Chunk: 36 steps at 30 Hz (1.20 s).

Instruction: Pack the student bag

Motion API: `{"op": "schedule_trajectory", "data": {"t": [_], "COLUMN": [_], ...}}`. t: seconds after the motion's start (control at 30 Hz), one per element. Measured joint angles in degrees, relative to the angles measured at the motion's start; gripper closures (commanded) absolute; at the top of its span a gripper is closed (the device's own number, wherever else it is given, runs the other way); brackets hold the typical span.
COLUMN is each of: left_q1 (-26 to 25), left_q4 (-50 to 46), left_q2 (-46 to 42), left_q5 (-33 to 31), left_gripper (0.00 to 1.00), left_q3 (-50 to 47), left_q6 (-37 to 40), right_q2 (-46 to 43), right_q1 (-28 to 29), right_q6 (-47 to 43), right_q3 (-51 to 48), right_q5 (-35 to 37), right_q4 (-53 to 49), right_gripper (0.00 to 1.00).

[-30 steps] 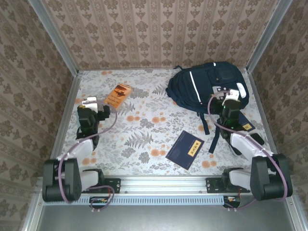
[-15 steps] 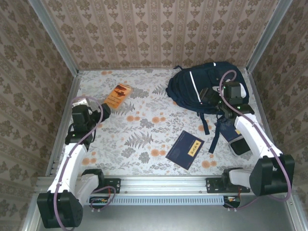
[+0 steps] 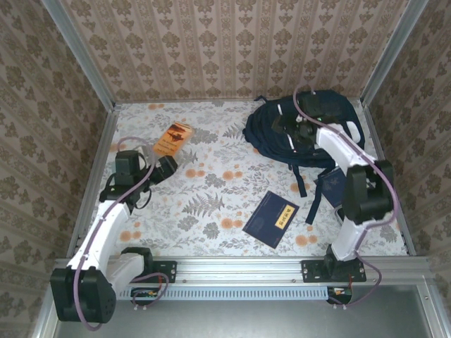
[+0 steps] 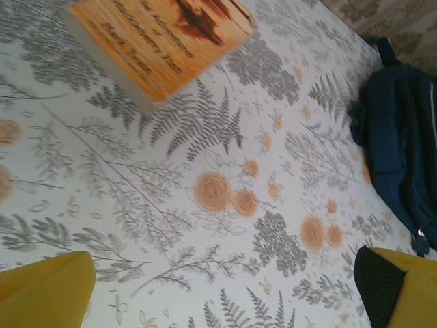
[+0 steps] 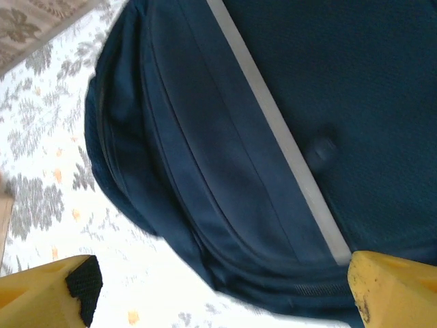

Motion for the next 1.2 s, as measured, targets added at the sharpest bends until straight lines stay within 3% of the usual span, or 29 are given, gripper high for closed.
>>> {"op": "schedule_trajectory", "data": {"t": [0.3,0.57,0.77,1.0,1.1,1.2], "left_q1": [-3.89,-4.92,-4.92,-4.98,-5.35,-6.51], "left_q4": [-1.40,-2.10,-3.37,-3.37,-3.30,-3.17], "left_q2": [3.39,3.78,5.03,5.27,6.27,8.74], "left_q5": [0.28,-0.87,-3.02,-3.98,-3.76,-2.82], "left_gripper": [0.03,0.07,0.11,0.19,0.26,0.35], "left_q3": [2.29,2.29,3.13,3.15,3.26,4.52], "left_q6": [1.40,1.49,1.46,1.27,1.05,1.38], "right_q2": [23.61,33.29,33.03,26.27,22.29,15.28], "right_q1": [2.67,5.35,11.06,22.18,24.41,22.99], "right_q6": [-1.46,-6.54,-13.99,-22.01,-20.90,-16.50], "right_q3": [27.87,38.62,37.62,25.86,20.55,12.68], "right_q5": [4.98,2.97,-3.98,-14.38,-16.81,-16.28], "right_q4": [-5.44,-12.13,-13.18,-10.12,-8.98,-6.32], "right_gripper": [0.06,0.06,0.07,0.09,0.09,0.10]}}
